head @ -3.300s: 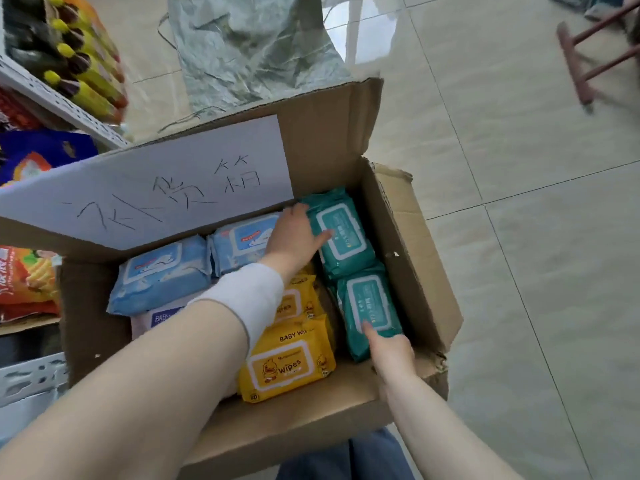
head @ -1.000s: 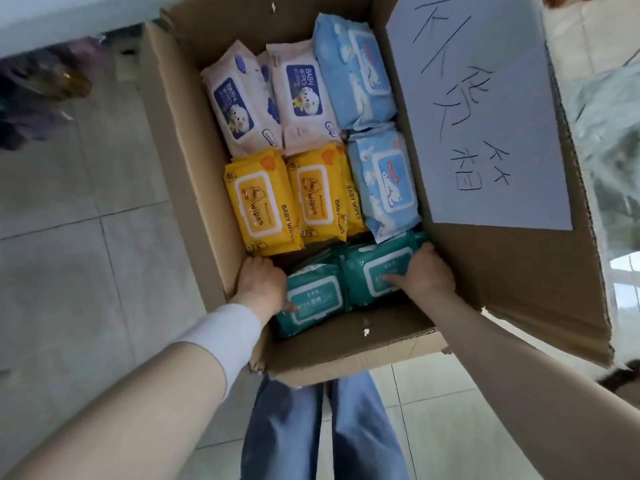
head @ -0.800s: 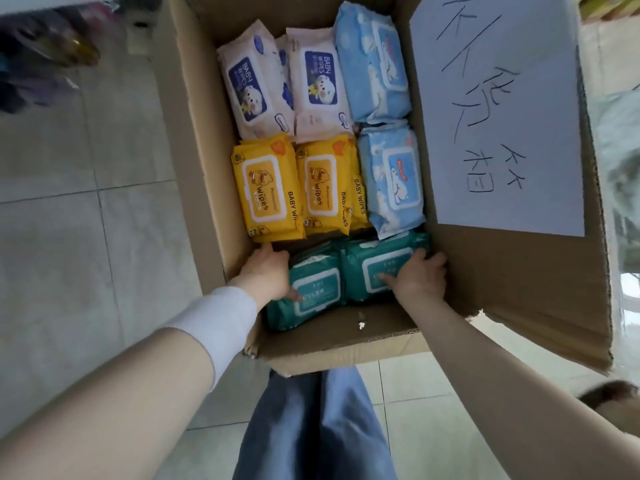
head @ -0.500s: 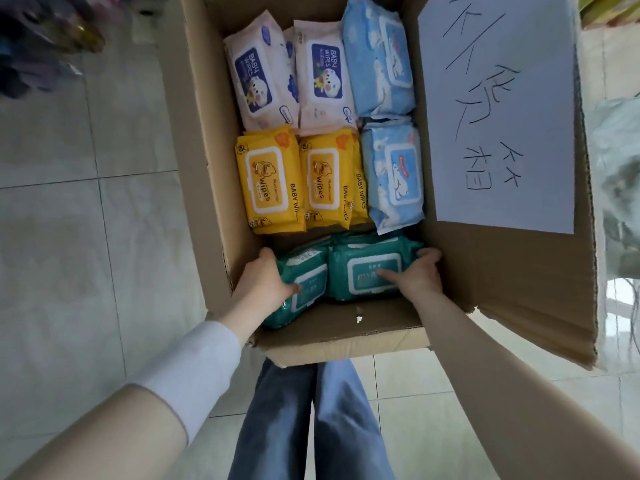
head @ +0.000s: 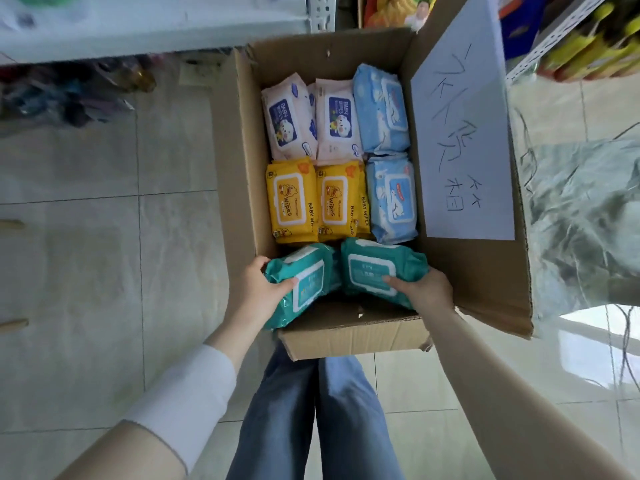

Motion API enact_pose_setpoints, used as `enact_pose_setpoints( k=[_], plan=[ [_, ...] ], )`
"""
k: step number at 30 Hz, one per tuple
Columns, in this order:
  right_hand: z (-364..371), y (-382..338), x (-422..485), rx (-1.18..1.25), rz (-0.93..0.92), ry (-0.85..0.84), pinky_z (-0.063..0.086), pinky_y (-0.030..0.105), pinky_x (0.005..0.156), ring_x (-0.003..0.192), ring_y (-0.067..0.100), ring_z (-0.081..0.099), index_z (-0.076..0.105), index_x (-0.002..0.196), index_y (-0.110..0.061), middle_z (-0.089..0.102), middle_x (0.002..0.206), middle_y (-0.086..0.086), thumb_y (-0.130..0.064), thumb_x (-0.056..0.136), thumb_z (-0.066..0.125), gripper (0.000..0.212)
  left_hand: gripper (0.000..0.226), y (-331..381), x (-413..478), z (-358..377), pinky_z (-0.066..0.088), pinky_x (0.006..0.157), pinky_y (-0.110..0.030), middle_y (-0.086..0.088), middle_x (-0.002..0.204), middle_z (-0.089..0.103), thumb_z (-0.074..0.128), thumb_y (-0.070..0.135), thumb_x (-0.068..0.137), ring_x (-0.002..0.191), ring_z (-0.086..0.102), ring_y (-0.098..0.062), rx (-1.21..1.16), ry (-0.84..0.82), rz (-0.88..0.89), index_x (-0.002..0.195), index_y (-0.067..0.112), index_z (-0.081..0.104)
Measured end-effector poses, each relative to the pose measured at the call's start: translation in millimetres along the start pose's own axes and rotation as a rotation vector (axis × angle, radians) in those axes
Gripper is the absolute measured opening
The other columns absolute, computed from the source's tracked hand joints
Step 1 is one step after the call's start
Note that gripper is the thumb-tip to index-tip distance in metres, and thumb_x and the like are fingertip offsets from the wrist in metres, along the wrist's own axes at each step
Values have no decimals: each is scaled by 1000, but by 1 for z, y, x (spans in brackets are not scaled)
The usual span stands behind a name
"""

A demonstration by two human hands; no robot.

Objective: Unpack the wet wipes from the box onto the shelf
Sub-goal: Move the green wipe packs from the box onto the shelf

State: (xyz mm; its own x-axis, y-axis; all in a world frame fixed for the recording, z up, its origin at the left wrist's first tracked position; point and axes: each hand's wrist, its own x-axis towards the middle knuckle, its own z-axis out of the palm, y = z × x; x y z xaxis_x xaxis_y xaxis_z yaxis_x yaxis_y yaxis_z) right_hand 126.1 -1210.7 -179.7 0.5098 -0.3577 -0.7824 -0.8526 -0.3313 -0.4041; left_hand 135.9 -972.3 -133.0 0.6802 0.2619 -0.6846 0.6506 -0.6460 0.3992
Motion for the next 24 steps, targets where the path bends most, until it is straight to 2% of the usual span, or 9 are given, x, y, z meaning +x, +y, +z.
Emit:
enact_pose_setpoints(
  k=[3, 7, 9, 12, 15, 18, 20, 22, 24],
  plan=[
    [-25, -16, -42, 56, -16, 70, 48, 33, 84, 100, 26, 60, 57, 119, -7, 64, 112, 10, -29, 70, 80, 59, 48, 8, -28, -50, 40, 57, -15, -5, 119, 63, 72, 31, 79, 97, 59, -18, -113, 23, 40, 120, 12, 55],
    [-43, -41, -105, 126, -71, 137, 52, 41, 87, 92, 26, 63, 61, 111, -6, 67, 106, 12, -30, 67, 82, 54, 40, 13, -66, -130, 47, 75, -27, 1, 108, 64, 73, 30, 77, 99, 61, -17, -343, 56, 121, 112, 18, 59],
    [-43, -56, -139, 207, -88, 126, 53, 40, 86, 90, 25, 62, 62, 111, -7, 67, 101, 10, -26, 66, 82, 53, 34, 13, -83, -174, 48, 76, -28, 4, 102, 63, 73, 30, 77, 98, 60, -18, -443, 75, 161, 106, 22, 58],
    [-28, -85, -189, 310, -125, 78, 51, 37, 81, 89, 25, 62, 61, 108, -11, 65, 97, 7, -21, 68, 82, 46, 28, 0, -99, -242, 49, 88, -38, 3, 98, 65, 72, 22, 77, 104, 61, -24, -678, 71, 180, 102, 20, 58],
    [1, -124, -239, 359, -174, 58, 50, 36, 80, 88, 24, 62, 62, 107, -10, 66, 90, 3, -21, 70, 80, 42, 35, -15, -108, -320, 47, 95, -41, -5, 105, 66, 70, 19, 79, 107, 61, -27, -806, 76, 242, 111, 12, 58],
    [41, -164, -289, 407, -217, 17, 51, 41, 88, 91, 27, 64, 64, 107, -7, 69, 91, 4, -31, 57, 84, 59, 34, -39, -113, -402, 50, 92, -42, 0, 100, 69, 78, 26, 70, 100, 64, -23, -826, 109, 370, 100, 21, 64],
    [69, -192, -319, 459, -246, -32, 53, 42, 84, 90, 30, 65, 63, 106, -6, 69, 97, 11, -37, 46, 82, 70, 32, -55, -116, -455, 52, 85, -37, 8, 91, 73, 81, 30, 62, 91, 66, -15, -822, 128, 462, 90, 27, 66],
    [92, -221, -346, 505, -279, -95, 54, 37, 77, 87, 29, 65, 60, 111, 0, 68, 101, 16, -30, 55, 75, 65, 25, -68, -117, -499, 50, 84, -33, 8, 91, 73, 78, 24, 69, 90, 66, -12, -855, 122, 515, 91, 28, 66],
    [110, -249, -367, 508, -331, -123, 55, 35, 75, 88, 28, 66, 59, 113, 0, 69, 102, 15, -35, 55, 78, 70, 19, -75, -120, -537, 49, 87, -34, 2, 99, 71, 69, 19, 78, 95, 65, -15, -884, 116, 544, 95, 25, 63]
  ],
)
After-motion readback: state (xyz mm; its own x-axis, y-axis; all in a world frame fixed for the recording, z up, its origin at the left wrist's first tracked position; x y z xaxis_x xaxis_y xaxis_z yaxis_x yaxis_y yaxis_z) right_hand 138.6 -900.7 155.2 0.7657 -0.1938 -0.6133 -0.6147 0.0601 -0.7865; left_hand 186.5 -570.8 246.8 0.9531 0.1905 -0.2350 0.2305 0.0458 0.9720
